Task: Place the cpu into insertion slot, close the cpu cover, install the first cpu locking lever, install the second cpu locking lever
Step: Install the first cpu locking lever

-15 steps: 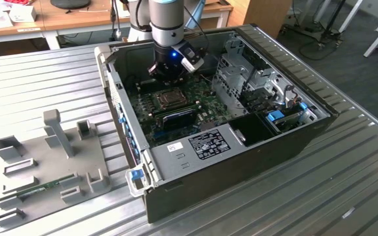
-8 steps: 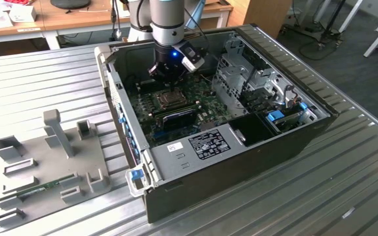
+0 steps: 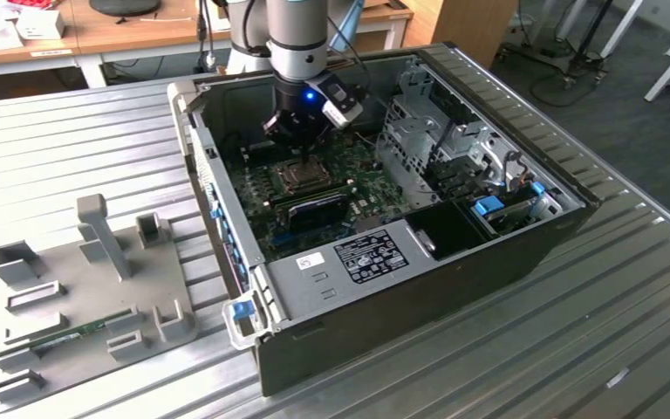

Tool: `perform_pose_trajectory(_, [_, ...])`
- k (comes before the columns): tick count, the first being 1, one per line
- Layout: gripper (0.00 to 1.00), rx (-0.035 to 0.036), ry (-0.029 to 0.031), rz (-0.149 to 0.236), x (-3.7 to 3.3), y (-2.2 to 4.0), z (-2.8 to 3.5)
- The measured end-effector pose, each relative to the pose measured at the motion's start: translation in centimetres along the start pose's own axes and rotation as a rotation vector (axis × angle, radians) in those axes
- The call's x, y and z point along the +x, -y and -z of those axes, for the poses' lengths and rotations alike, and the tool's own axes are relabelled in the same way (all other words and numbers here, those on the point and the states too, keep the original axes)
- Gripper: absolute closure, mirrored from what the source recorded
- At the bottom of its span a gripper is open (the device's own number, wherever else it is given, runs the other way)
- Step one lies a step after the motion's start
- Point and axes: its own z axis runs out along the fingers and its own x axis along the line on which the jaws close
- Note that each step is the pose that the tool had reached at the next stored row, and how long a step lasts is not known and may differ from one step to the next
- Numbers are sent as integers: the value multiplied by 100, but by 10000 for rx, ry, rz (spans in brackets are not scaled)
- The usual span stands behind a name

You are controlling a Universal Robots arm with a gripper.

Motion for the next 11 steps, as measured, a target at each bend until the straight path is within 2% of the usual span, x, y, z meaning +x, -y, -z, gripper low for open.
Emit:
perform_pose_trajectory(5, [90,13,-18,1,0,1,1])
perform_pose_trajectory(11, [90,41,-45,3,-1,33,1])
